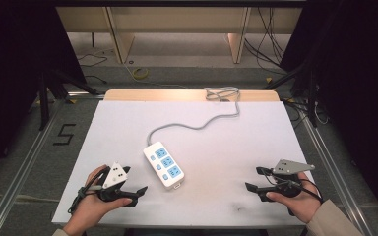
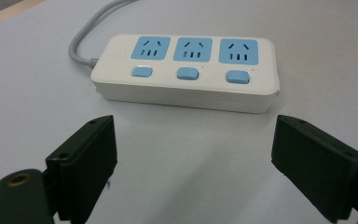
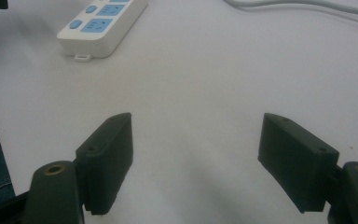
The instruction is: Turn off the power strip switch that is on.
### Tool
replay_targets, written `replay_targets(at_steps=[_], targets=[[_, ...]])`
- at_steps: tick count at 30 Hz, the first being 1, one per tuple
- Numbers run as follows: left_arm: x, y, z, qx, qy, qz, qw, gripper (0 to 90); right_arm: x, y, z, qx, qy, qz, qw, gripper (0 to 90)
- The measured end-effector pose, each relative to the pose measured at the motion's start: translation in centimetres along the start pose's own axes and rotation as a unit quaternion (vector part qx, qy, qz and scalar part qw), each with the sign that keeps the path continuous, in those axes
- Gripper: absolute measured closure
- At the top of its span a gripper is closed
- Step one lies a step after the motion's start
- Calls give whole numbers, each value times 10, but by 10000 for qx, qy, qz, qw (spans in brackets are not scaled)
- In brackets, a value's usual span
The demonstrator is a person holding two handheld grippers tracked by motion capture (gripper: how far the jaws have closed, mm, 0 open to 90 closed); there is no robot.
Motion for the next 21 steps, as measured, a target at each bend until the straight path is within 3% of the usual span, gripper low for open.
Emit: replay_targets(at_steps=[11, 21], targets=[[0, 4, 2, -107, 88, -132, 9998, 160, 0, 0, 0, 16, -2, 17, 10000, 270], [0, 7, 0, -88, 57, -225, 9997, 185, 0, 0, 0, 21, -3, 24, 10000, 270]])
Point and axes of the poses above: each handheld gripper's, and its own axes: x roughly backward along the jaws, z roughly out of its underside, y roughly to its left, the point moved 10 cm from there along -x, roughly forward along the jaws, and after that the axes turned 11 degrees about -y, right-handed, at the moved point
